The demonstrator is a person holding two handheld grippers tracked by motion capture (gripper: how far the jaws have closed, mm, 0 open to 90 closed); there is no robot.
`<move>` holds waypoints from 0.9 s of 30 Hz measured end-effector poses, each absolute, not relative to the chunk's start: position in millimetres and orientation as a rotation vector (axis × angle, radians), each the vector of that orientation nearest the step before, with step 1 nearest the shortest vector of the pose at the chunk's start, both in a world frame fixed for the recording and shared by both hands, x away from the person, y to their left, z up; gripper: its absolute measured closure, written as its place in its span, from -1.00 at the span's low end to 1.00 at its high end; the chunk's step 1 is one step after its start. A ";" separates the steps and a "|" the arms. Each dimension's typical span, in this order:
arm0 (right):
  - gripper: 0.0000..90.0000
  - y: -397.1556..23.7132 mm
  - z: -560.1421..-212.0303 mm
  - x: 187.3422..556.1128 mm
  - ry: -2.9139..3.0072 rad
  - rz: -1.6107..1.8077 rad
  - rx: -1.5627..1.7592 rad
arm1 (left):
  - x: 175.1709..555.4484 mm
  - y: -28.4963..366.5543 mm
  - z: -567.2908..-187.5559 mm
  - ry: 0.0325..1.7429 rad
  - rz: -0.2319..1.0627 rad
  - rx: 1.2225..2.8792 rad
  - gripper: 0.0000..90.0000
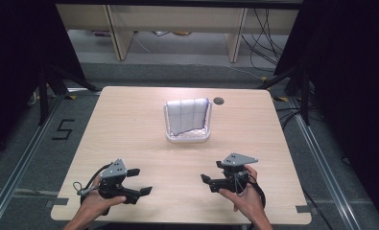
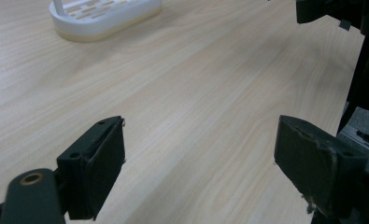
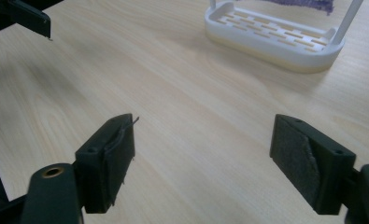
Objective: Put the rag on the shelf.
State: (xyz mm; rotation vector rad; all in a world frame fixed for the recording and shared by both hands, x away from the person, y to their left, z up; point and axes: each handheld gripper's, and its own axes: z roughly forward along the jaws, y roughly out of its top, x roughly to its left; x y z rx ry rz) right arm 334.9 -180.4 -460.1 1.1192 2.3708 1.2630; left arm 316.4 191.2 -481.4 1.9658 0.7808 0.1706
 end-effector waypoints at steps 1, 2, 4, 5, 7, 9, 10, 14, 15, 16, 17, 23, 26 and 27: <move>-0.52 -179.8 -462.2 333.4 2.375 1.274 1.123 | 314.5 191.5 -482.2 0.781 0.171 1.977 -0.65; -0.53 -179.7 -461.9 329.6 2.386 1.253 1.152 | 312.9 190.7 -483.9 0.779 0.164 1.965 -0.65; -0.54 -179.9 -465.4 327.3 2.376 1.274 1.139 | 308.3 190.9 -485.5 0.783 0.163 1.978 -0.65; -0.54 -181.4 -465.3 326.2 2.387 1.256 1.128 | 306.9 190.5 -486.9 0.779 0.168 1.974 -0.65; -0.54 -181.7 -467.2 323.7 2.388 1.257 1.119 | 302.6 189.6 -489.7 0.774 0.176 1.986 -0.65; -0.54 -180.8 -468.6 318.2 2.390 1.243 1.163 | 299.1 189.6 -491.4 0.769 0.175 2.013 -0.65; -0.54 -182.3 -470.4 319.3 2.390 1.237 1.115 | 297.3 188.5 -494.1 0.757 0.165 1.999 -0.65; -0.55 -182.3 -477.4 312.9 2.431 1.199 1.115 | 290.4 186.4 -495.3 0.744 0.174 2.025 -0.65; -0.56 -182.2 -479.2 311.3 2.446 1.192 1.112 | 288.7 186.2 -495.4 0.743 0.181 2.033 -0.65; -0.57 -182.0 -480.8 309.6 2.455 1.181 1.110 | 288.0 186.4 -495.2 0.733 0.179 2.047 -0.65; -0.57 -181.7 -482.5 308.7 2.472 1.176 1.097 | 286.8 186.3 -496.2 0.731 0.193 2.047 -0.65; -0.59 -183.9 -487.8 302.3 2.491 1.140 1.074 | 284.6 186.7 -497.3 0.734 0.181 2.059 -0.65; -0.59 -184.0 -488.5 299.9 2.487 1.125 1.087 | 284.7 186.1 -498.7 0.729 0.186 2.068 -0.65; -0.59 -184.1 -488.7 299.7 2.491 1.123 1.083 | 284.9 186.1 -499.0 0.728 0.183 2.066 -0.65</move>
